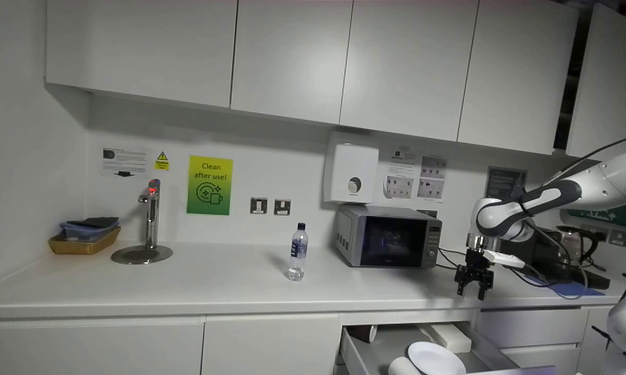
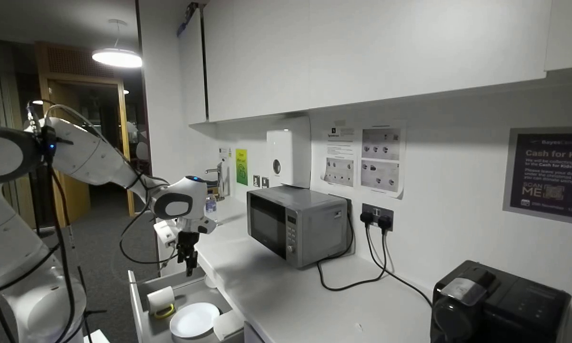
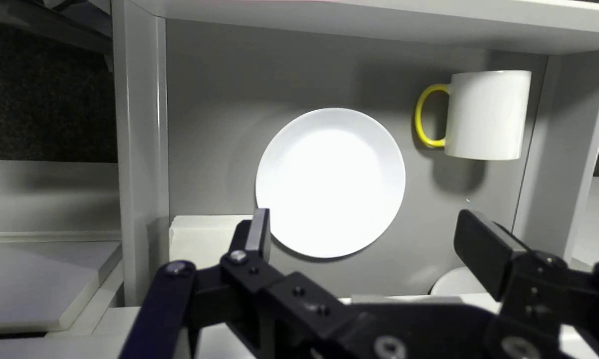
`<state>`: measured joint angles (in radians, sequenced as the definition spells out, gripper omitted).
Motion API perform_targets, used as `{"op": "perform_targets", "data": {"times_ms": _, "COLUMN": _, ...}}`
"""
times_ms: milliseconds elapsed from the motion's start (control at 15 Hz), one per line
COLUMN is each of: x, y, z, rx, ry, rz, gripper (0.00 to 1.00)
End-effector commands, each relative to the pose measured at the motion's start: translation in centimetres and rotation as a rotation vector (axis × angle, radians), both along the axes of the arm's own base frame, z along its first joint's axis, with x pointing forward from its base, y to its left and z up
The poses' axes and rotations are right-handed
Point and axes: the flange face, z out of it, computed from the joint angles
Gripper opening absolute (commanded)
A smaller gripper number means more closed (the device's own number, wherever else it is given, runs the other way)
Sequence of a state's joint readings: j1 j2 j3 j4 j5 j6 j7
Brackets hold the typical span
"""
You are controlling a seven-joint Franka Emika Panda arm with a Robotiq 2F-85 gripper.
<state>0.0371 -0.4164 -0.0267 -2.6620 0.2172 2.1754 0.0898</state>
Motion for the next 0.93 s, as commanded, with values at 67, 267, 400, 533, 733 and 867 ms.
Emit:
{"op": "perform_targets", "data": {"times_ms": 67, "x": -3.1, "y": -3.7, "z": -1.1, "rx": 0.121, "ry": -0.062, "rz": -0.020, "gripper": 1.00}}
{"op": "perform_targets", "data": {"times_ms": 267, "x": -2.4, "y": -3.8, "z": -1.4, "rx": 0.110, "ry": -0.027, "rz": -0.023, "gripper": 1.00}}
{"op": "perform_targets", "data": {"times_ms": 400, "x": -2.6, "y": -4.1, "z": -1.6, "rx": 0.118, "ry": -0.026, "rz": -0.028, "gripper": 1.00}}
{"op": "perform_targets", "data": {"times_ms": 533, "x": -2.6, "y": -4.1, "z": -1.6, "rx": 0.118, "ry": -0.026, "rz": -0.028, "gripper": 1.00}}
{"op": "perform_targets", "data": {"times_ms": 733, "x": -2.6, "y": -4.4, "z": -2.2, "rx": 0.119, "ry": -0.021, "rz": -0.043, "gripper": 1.00}}
{"op": "perform_targets", "data": {"times_ms": 867, "x": -2.7, "y": -5.3, "z": -3.2, "rx": 0.125, "ry": -0.014, "rz": -0.059, "gripper": 1.00}}
